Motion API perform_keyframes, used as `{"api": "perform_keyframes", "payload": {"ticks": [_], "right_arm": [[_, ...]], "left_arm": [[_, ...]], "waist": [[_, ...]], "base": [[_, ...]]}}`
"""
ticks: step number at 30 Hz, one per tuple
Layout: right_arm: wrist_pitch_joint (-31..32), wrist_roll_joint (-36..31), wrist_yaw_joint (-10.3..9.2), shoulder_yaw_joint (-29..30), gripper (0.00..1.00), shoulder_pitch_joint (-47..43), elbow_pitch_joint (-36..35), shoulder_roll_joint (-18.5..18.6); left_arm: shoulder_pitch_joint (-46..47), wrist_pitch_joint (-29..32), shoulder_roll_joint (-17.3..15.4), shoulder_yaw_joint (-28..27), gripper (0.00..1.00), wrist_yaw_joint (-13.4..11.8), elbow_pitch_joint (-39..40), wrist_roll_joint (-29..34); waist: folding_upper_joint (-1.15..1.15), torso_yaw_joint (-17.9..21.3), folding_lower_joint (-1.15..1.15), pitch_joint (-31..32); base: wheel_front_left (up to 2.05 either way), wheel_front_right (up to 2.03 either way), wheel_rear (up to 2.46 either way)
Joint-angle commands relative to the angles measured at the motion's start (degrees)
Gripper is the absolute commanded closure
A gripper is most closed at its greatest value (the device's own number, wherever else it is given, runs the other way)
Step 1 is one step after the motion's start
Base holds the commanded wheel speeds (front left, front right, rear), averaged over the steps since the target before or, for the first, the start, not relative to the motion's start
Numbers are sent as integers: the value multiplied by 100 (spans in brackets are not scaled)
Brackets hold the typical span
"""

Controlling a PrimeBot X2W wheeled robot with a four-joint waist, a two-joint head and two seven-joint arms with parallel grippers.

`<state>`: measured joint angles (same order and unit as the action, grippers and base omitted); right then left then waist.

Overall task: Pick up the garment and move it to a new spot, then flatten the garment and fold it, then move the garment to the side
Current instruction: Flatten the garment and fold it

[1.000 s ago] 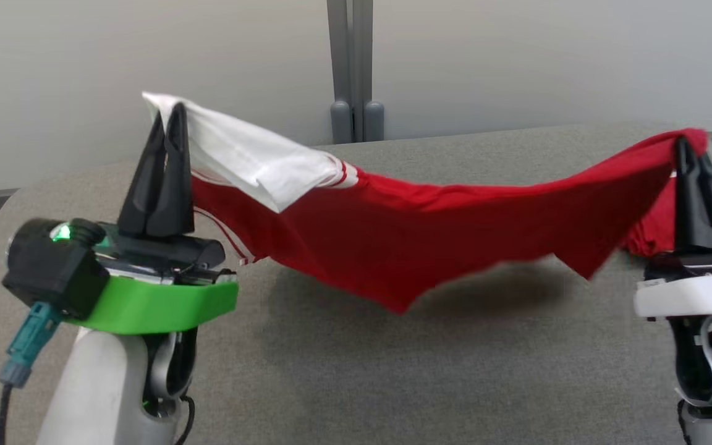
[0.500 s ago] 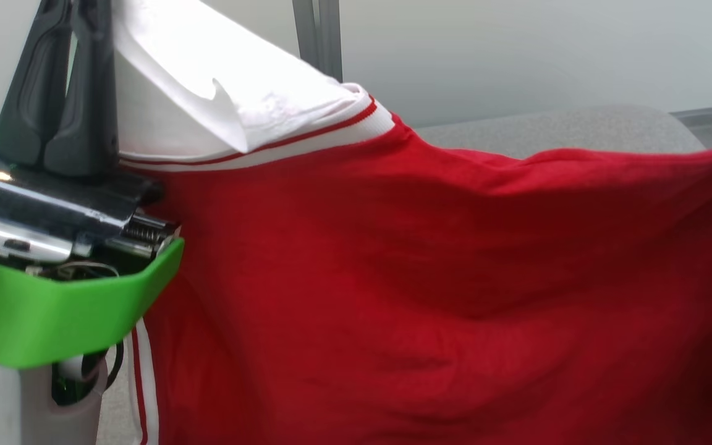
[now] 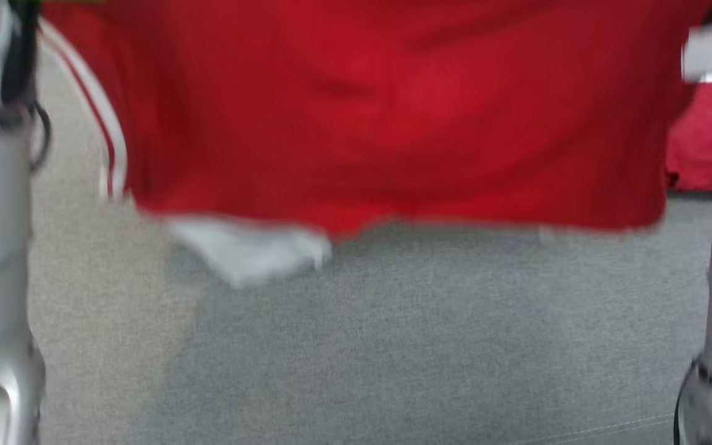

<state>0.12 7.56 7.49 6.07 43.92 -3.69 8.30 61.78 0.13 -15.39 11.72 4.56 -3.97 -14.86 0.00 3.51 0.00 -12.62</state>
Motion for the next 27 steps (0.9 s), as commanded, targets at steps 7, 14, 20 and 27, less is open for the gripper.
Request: {"api": "perform_keyframes", "payload": {"ticks": [7,14,20,27], "right_arm": [[-995,-1064,0,117,100,2596,2743,-117],[-1388,-1531,0,175,100,3273,4421,-218],[-1529,-1558,0,314,100,2925,5266,-210],[-1533,-931,0,142,100,2276,4844,-229]], "left_arm": [[1830,-1072,290,-148,100,-240,-1983,218],[1894,-1461,659,-68,100,-161,-3014,98],[1325,-1542,875,-107,100,-81,-3357,-52],[222,-1530,971,-335,100,106,-2480,-72]], "waist": [[0,-284,0,-861],[0,-642,0,-1690],[0,-731,0,-2333],[0,-633,0,-2545]], "base": [[0,0,0],[0,0,0],[0,0,0],[0,0,0]]}}
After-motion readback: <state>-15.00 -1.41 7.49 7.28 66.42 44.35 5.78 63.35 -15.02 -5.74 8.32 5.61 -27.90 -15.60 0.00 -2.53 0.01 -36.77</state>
